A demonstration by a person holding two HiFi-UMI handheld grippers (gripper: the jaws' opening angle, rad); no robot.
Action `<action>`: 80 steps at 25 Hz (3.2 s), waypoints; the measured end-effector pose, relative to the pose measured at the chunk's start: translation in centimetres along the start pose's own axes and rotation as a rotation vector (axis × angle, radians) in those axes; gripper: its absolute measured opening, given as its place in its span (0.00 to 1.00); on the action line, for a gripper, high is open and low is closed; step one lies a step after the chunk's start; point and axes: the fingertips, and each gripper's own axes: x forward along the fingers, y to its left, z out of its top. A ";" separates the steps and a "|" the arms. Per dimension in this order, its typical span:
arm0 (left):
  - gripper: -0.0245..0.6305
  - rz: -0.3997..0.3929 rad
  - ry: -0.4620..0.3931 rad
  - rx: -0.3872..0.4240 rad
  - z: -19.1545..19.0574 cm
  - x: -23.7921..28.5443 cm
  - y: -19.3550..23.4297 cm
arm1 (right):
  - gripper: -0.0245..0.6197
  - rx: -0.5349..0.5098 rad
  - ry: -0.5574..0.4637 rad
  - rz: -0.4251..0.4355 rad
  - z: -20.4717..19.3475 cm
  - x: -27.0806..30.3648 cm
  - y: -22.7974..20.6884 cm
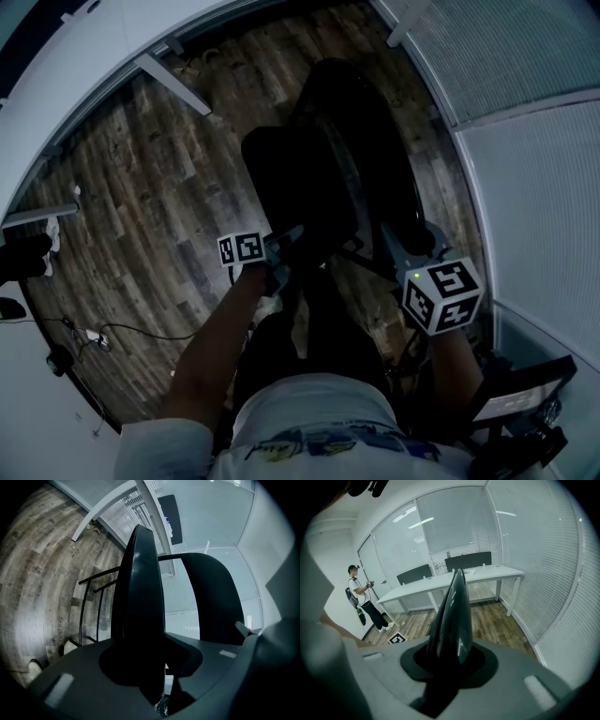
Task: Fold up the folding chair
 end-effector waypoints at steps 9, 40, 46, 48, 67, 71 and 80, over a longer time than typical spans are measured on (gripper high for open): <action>0.23 0.065 0.002 0.004 0.2 1.1 -1.8 | 0.17 0.022 -0.014 -0.002 0.7 -0.4 0.8; 0.23 0.312 0.019 0.016 -0.2 7.3 -7.2 | 0.19 0.008 -0.030 0.010 1.4 -1.5 2.2; 0.23 0.349 0.025 0.015 -0.3 8.4 -7.8 | 0.19 0.003 -0.035 0.011 1.6 -1.6 2.1; 0.23 0.385 0.033 0.019 -0.4 8.4 -7.6 | 0.19 0.000 -0.036 0.013 1.8 -1.7 2.3; 0.24 0.469 0.071 0.023 -1.1 10.1 -8.3 | 0.18 -0.011 -0.043 0.006 1.6 -2.2 2.2; 0.23 0.492 0.074 0.019 -1.1 10.2 -7.9 | 0.18 -0.014 -0.040 0.004 1.5 -2.1 2.5; 0.22 0.491 0.109 0.018 -0.9 9.7 -7.5 | 0.18 -0.033 -0.024 0.000 1.7 -1.6 3.3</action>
